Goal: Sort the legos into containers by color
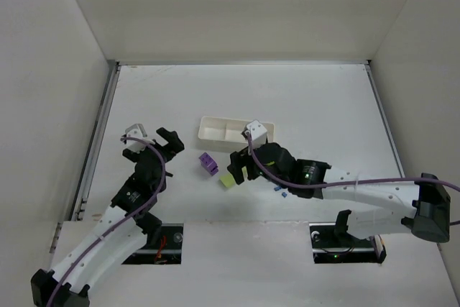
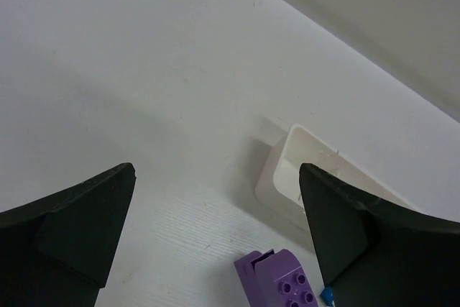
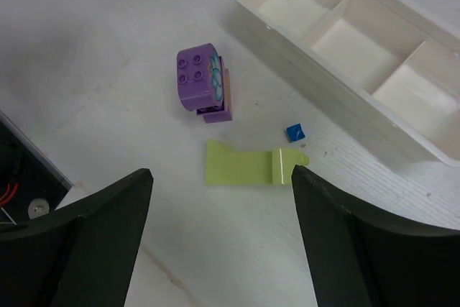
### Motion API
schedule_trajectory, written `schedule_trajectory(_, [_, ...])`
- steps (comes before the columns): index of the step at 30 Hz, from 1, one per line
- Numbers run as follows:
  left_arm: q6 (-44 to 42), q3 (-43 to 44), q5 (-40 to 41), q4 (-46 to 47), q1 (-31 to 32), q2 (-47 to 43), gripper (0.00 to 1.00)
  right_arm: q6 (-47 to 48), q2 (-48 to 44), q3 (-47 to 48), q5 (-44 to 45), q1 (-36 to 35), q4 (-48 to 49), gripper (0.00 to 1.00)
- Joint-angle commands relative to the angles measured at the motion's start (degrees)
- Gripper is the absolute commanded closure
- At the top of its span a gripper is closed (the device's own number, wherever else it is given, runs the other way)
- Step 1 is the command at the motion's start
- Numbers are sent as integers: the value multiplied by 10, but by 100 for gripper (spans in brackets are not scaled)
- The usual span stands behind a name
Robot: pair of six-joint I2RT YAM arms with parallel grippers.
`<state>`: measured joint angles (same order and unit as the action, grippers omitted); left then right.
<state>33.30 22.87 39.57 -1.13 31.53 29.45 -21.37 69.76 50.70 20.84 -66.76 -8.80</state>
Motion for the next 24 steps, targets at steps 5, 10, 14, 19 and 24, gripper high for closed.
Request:
schedule_trajectory(5, [-14,-24,27,36,-18,-37,0,56,13,-39,-46,8,147,54])
schedule_trajectory(10, [9,-50,35,83,-18,-20,0,66,56,-32,-84,30,174,77])
schedule_trajectory(14, [58,-43,38,92,-2,-5,0,86,100,-15,-97,30,184,38])
schedule_trajectory(19, [-2,-35,26,95,-24,-21,55,113,182,27,-102,29,202,11])
schedule_trajectory(24, [-2,-46,8,96,-42,5,79,135,249,77,-107,33,202,8])
